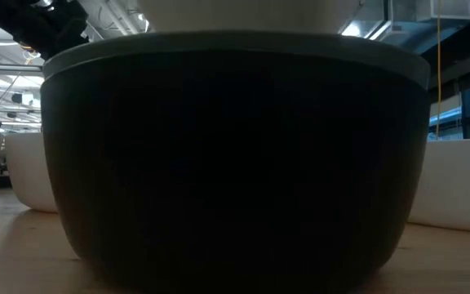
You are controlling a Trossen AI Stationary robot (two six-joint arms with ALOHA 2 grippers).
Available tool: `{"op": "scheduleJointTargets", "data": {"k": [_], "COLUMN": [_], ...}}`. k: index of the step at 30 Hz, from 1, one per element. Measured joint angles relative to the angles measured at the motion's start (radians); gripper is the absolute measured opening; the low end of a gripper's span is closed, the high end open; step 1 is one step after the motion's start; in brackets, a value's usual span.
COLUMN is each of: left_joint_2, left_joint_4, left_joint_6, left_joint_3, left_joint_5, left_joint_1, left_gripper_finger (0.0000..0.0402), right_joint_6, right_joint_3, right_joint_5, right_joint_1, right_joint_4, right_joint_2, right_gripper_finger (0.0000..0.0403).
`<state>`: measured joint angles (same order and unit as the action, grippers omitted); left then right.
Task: Nest bowls inside each other
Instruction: Stack the white bowl on the dark gray bowl
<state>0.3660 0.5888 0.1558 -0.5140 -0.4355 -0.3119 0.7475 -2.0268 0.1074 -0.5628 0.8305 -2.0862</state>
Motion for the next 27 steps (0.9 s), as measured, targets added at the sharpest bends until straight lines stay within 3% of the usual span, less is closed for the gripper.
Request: {"op": "scheduleJointTargets", "data": {"k": [18, 27], "left_joint_2": [0.000, 0.000], "left_joint_4": [0.010, 0.010], "left_joint_6": [0.026, 0.026], "left_joint_3": [0.000, 0.000], "left_joint_5": [0.004, 0.004], "left_joint_1": [0.000, 0.000], "left_gripper_finger": [0.0161, 0.0161], "right_joint_6": [0.086, 0.083], "right_joint_3": [0.005, 0.005], "right_joint_5": [-0.057, -0.032], "right_joint_1": [-0.009, 0.021], "right_joint_4": [-0.009, 0.130], "right_joint_2": [-0.153, -0.153], "right_gripper_finger": [0.0006, 0.0006]}}
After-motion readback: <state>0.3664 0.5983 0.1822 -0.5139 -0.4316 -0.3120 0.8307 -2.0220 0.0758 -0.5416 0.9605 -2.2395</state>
